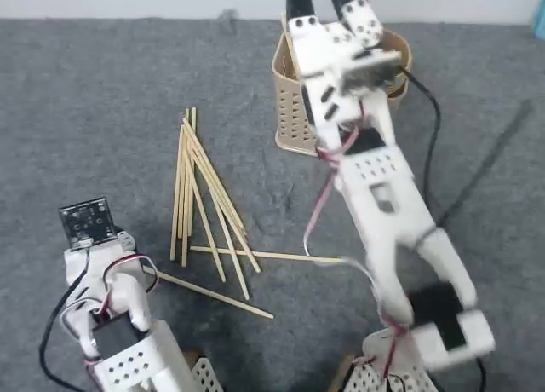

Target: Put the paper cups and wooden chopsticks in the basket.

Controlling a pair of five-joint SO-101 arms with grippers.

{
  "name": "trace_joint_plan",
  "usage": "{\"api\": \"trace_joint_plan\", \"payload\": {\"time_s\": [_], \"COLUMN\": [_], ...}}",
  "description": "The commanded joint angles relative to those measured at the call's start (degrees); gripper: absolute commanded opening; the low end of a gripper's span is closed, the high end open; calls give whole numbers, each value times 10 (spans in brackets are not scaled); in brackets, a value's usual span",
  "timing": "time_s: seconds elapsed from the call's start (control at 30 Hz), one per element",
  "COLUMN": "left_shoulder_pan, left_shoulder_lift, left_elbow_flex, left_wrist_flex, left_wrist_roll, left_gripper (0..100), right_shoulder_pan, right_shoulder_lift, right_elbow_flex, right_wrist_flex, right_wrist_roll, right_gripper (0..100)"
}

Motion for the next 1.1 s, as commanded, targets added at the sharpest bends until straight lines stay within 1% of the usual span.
{"api": "trace_joint_plan", "payload": {"time_s": [0.0,0.17,0.33,0.53,0.63,0.77,0.97,1.07], "left_shoulder_pan": [3,3,3,3,3,3,3,3], "left_shoulder_lift": [-11,-11,-11,-11,-11,-11,-11,-11], "left_elbow_flex": [-3,-3,-3,-3,-3,-3,-3,-3], "left_wrist_flex": [1,1,0,0,0,0,0,0], "left_wrist_roll": [-5,-5,-5,-5,-5,-5,-5,-5], "left_gripper": [16,16,16,16,16,16,16,16], "right_shoulder_pan": [18,24,29,29,30,47,68,86], "right_shoulder_lift": [72,111,79,48,29,-31,-145,-219], "right_elbow_flex": [-58,-33,27,101,107,100,37,29], "right_wrist_flex": [-54,-80,-77,-69,-14,67,303,422], "right_wrist_roll": [29,29,-22,-26,-44,-130,-223,-274], "right_gripper": [9,8,10,24,80,92,95,91]}}
